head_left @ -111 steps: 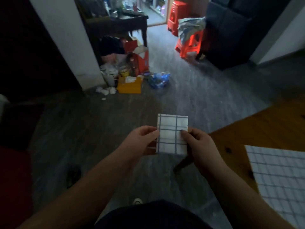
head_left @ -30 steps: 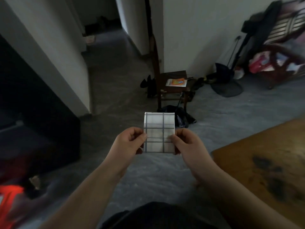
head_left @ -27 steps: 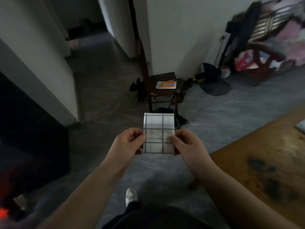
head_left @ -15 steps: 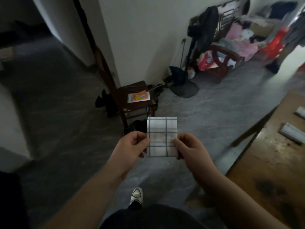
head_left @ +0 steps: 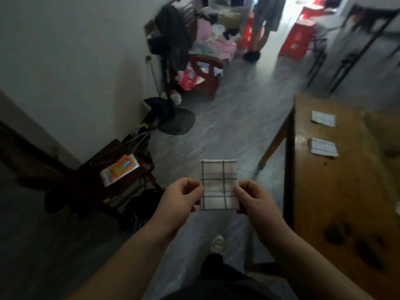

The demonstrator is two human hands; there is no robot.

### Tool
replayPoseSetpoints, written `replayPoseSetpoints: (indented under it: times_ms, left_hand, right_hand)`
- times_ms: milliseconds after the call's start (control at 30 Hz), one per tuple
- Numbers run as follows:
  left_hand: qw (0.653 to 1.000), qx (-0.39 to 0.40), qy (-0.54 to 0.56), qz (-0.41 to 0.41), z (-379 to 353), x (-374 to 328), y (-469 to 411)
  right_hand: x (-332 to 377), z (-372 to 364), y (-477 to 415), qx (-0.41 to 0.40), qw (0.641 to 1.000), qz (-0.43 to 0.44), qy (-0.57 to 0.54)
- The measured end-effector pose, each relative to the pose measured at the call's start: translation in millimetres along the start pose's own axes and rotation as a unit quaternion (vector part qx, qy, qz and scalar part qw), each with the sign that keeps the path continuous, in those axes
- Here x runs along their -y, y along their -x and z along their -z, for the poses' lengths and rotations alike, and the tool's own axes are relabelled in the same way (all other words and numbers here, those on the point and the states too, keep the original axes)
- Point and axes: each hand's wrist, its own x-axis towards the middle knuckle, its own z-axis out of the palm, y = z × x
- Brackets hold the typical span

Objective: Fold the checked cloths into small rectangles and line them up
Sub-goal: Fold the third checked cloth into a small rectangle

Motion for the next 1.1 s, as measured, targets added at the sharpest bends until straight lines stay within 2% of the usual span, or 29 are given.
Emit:
replayPoseSetpoints:
  times_ms: [400,533,633,767,967,1100]
  left_hand:
    - [0.979,0.160,-0.125,-0.031,-150,-97,-195]
    - [0.962,0.219,-0.159,-0.033,-217,-120,-231]
    - [0.934,0.293,-0.204,-0.030,-270,-127,-252]
    - [0.876,0.387,-0.286,-0.026,-344,-128,-267]
    - [0.754,0.517,-0.400,-0.060,-441,-99,-278]
    - [0.637,0.594,-0.484,-0.085,-490,-84,-293]
  right_hand:
    - [30,140,-150,-0.103,0.985,0.007,-0.137]
    - [30,192,-167,-0.175,0.973,-0.007,-0.150]
    - [14,223,-170,-0.248,0.958,-0.027,-0.145]
    - [-18,255,-166,-0.368,0.916,-0.091,-0.135]
    - [-67,270,-160,-0.514,0.820,-0.220,-0.127]
    - [-79,264,-167,-0.578,0.746,-0.287,-0.163]
